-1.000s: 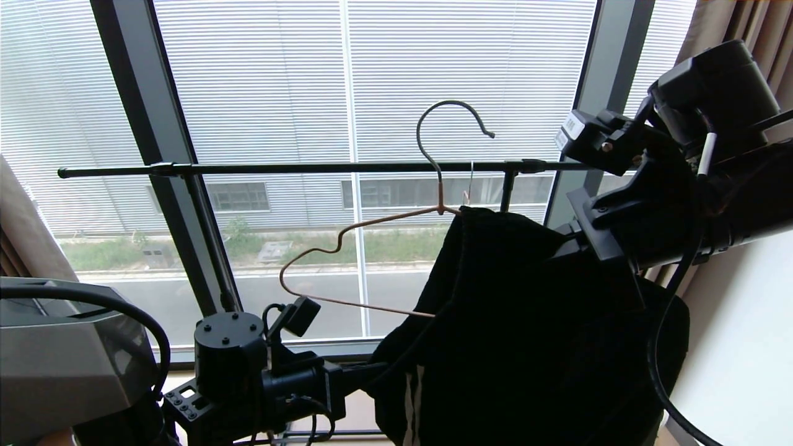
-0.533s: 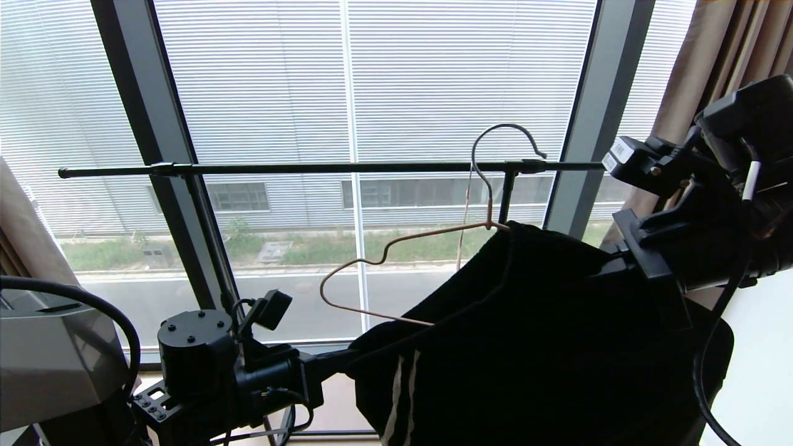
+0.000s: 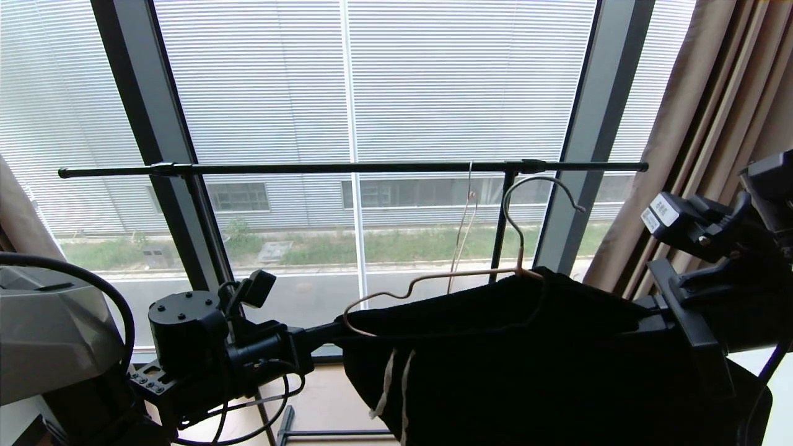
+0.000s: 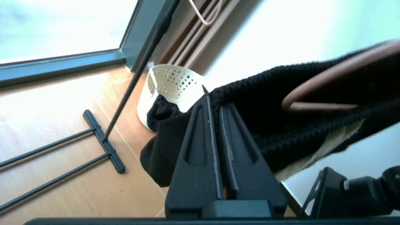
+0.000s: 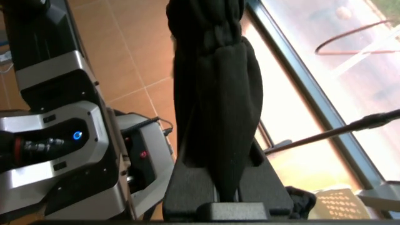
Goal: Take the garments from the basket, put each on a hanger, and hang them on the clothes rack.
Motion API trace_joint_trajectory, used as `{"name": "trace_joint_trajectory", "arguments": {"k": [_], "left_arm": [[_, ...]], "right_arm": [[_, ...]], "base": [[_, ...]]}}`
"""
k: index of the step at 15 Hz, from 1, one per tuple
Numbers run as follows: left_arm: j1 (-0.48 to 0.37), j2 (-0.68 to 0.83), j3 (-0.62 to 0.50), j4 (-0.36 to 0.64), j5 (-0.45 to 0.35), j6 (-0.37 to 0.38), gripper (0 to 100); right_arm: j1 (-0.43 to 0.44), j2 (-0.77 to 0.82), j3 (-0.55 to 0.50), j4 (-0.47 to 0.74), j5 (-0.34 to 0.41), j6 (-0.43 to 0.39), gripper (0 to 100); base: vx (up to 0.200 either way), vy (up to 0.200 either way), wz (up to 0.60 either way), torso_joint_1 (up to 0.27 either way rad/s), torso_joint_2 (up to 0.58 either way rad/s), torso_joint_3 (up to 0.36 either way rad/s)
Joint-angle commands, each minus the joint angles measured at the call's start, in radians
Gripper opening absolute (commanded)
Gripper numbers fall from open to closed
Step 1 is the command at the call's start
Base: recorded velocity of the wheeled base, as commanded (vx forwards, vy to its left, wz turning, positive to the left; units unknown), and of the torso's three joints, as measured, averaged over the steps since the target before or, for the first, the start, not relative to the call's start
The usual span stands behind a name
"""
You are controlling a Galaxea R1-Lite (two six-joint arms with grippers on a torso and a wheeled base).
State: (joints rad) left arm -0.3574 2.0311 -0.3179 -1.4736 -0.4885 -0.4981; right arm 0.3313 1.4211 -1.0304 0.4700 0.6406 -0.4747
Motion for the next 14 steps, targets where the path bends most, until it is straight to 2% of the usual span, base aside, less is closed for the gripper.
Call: {"name": "trace_joint_trajectory", "arguments": {"k": [1, 6, 9, 11, 13, 14], "left_arm": [[0.008, 0.009, -0.017, -0.001, 0.001, 0.0, 0], [0.006, -0.003, -0.024, -0.001, 0.001, 0.0, 0], [0.006, -0.012, -0.035, 0.003, 0.001, 0.0, 0], [0.006, -0.026, -0.043, 0.007, 0.001, 0.006, 0], [0.003, -0.04, -0.049, 0.021, 0.001, 0.007, 0], [0.003, -0.071, -0.061, 0.081, 0.001, 0.029, 0]], "right_arm": [[0.0, -0.016, 0.043, -0.002, -0.007, -0.001, 0], [0.006, 0.018, 0.076, -0.004, -0.044, -0.001, 0], [0.032, 0.029, 0.095, -0.017, -0.091, -0.002, 0], [0.046, 0.039, 0.148, -0.102, -0.164, -0.001, 0], [0.049, 0.047, 0.176, -0.142, -0.194, -0.001, 0], [0.049, 0.053, 0.205, -0.174, -0.214, -0.001, 0]], "base": [[0.0, 0.0, 0.0, 0.0, 0.0, 0.0], [0.0, 0.0, 0.0, 0.0, 0.0, 0.0], [0.0, 0.0, 0.0, 0.0, 0.0, 0.0], [0.0, 0.0, 0.0, 0.0, 0.0, 0.0], [0.0, 0.0, 0.0, 0.0, 0.0, 0.0], [0.0, 0.0, 0.0, 0.0, 0.0, 0.0]]}}
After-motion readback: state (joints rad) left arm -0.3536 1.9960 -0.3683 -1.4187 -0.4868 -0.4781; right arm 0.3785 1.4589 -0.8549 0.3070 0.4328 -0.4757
